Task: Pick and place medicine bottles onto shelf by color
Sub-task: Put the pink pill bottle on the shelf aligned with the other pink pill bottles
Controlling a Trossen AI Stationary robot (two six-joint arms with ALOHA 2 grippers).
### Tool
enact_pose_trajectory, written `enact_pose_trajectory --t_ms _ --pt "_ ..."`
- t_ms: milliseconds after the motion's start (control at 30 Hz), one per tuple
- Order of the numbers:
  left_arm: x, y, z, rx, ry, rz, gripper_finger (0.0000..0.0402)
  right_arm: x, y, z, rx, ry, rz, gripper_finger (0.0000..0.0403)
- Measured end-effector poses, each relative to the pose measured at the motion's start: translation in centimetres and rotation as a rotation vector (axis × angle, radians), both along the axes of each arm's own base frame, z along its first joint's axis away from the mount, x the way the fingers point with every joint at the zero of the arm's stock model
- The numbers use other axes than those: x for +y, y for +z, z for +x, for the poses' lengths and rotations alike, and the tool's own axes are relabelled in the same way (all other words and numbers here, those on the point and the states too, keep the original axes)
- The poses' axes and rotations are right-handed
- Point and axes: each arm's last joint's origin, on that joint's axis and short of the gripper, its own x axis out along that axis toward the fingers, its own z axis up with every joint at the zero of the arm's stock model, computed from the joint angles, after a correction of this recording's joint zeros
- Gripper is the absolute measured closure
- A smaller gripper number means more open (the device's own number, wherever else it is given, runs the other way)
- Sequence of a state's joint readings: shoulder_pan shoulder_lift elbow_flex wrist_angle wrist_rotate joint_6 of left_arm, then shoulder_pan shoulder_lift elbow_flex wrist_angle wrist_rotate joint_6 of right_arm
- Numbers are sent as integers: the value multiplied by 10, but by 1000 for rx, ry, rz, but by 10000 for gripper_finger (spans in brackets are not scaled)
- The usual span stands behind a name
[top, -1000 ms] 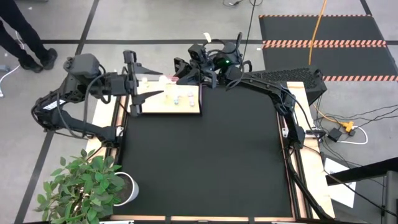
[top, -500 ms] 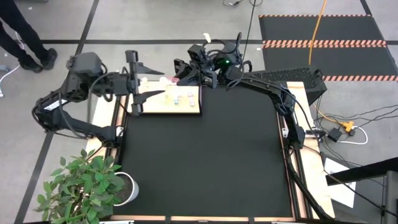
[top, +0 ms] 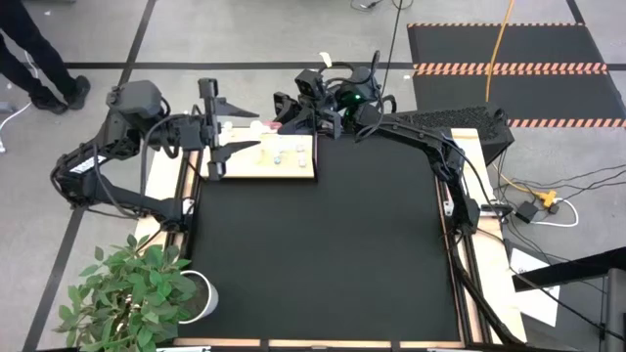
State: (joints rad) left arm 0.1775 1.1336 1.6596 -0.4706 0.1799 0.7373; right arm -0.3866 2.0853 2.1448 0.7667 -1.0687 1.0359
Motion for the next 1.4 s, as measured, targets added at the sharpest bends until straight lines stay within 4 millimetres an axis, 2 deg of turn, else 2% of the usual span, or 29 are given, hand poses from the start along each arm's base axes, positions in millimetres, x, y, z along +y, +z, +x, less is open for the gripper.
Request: enact_pose_trajectory --t_ms 400,867,967,1233,1400 --pt "10 -1 1 9 -22 -29 262 0 0 0 -1 -5 5 300" --pt "12 -2 0 17 -54 -47 268 0 -2 2 20 -4 -8 298" --pt "13 -2 0 20 -32 -59 268 -2 -5 4 12 -29 -52 282" --pt "14 -4 -1 35 41 -73 268 -19 -22 8 134 -85 -71 206" --pt "15 -4 -2 32 65 -77 268 -30 -35 8 212 -103 -93 184"
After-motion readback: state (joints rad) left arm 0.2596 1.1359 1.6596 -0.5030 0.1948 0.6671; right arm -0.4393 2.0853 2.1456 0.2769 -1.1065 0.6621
